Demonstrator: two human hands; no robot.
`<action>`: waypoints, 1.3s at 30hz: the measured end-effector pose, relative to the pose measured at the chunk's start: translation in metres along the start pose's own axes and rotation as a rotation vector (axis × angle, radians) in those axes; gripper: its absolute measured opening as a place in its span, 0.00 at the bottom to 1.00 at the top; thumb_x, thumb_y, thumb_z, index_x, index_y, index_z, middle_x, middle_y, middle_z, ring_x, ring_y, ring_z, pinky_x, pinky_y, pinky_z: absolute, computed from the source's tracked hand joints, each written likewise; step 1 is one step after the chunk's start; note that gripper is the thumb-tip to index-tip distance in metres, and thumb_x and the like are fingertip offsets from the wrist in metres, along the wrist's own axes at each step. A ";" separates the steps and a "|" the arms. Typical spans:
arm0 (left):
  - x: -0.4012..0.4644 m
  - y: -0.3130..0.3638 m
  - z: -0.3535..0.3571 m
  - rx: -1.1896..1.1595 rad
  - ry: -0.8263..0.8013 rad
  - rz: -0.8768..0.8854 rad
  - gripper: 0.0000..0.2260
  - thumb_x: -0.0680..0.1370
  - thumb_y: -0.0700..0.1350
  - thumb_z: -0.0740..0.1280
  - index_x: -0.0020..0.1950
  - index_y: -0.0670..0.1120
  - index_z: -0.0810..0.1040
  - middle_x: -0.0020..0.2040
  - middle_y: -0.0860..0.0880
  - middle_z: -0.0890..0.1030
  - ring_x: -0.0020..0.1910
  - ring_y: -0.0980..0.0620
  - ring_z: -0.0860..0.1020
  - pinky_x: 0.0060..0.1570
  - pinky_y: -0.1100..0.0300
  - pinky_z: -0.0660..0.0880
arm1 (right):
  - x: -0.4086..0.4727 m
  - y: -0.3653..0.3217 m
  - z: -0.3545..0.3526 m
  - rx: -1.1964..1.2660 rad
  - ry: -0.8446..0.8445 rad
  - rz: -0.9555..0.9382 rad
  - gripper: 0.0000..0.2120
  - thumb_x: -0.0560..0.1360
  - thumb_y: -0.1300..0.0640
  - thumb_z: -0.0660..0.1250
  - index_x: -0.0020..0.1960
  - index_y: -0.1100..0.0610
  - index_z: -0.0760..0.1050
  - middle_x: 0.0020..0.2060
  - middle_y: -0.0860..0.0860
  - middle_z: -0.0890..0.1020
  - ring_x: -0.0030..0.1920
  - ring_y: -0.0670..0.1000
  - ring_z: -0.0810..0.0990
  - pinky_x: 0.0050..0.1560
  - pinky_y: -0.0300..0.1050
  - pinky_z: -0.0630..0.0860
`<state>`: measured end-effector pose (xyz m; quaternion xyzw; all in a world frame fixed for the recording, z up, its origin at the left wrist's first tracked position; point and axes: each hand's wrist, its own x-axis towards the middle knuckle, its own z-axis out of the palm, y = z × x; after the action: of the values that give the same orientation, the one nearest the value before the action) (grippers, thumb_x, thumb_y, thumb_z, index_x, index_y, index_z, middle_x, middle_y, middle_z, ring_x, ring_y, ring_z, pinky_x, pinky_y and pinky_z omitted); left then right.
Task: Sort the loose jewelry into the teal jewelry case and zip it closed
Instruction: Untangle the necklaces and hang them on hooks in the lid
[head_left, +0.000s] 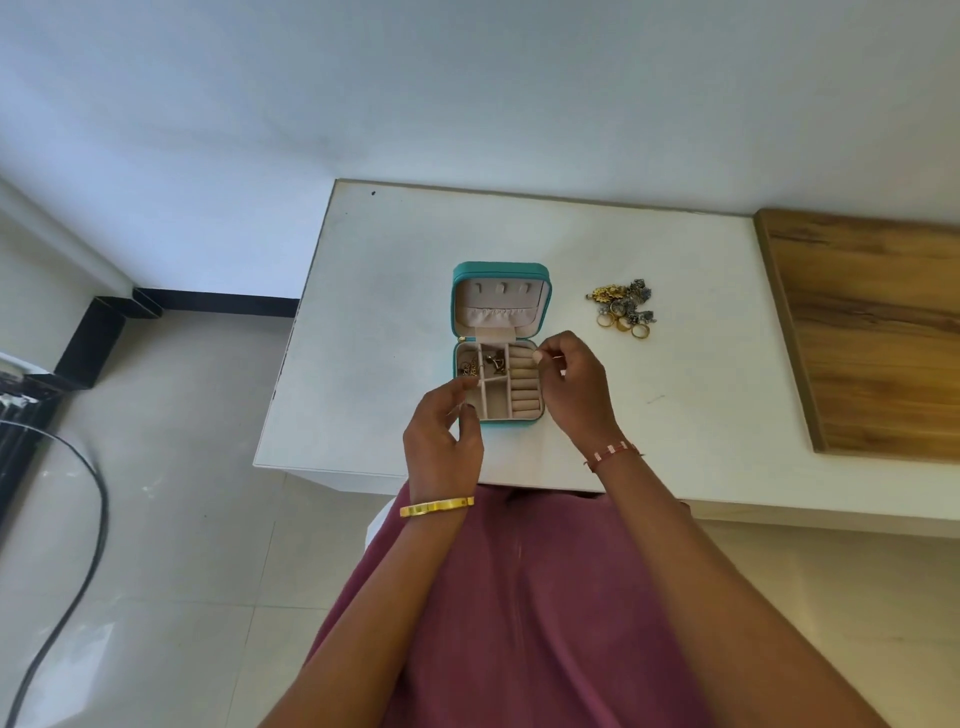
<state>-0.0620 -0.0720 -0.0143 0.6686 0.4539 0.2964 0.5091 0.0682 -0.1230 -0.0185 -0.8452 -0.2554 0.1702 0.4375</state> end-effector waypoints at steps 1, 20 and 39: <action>0.000 0.004 0.002 0.012 -0.025 0.007 0.14 0.74 0.33 0.62 0.56 0.45 0.78 0.54 0.50 0.79 0.54 0.51 0.78 0.52 0.71 0.73 | -0.006 -0.004 -0.004 0.115 -0.012 0.061 0.05 0.77 0.63 0.60 0.44 0.56 0.71 0.43 0.58 0.79 0.44 0.55 0.78 0.49 0.37 0.76; -0.040 0.041 0.043 -0.249 -0.608 -0.347 0.11 0.78 0.36 0.59 0.39 0.46 0.77 0.32 0.52 0.81 0.36 0.54 0.80 0.47 0.60 0.78 | -0.062 -0.013 -0.080 0.788 0.076 0.282 0.06 0.78 0.63 0.59 0.44 0.57 0.73 0.37 0.57 0.82 0.33 0.50 0.81 0.36 0.42 0.79; -0.015 0.021 0.092 -0.066 -0.378 -0.486 0.07 0.77 0.37 0.60 0.43 0.41 0.78 0.34 0.47 0.78 0.34 0.53 0.77 0.40 0.62 0.78 | -0.020 0.056 -0.069 0.401 0.153 0.495 0.03 0.74 0.65 0.65 0.44 0.62 0.78 0.31 0.52 0.78 0.31 0.48 0.75 0.33 0.38 0.74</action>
<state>0.0176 -0.1250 -0.0216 0.5669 0.4879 0.0509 0.6618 0.1037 -0.2070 -0.0252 -0.7889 0.0302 0.2544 0.5585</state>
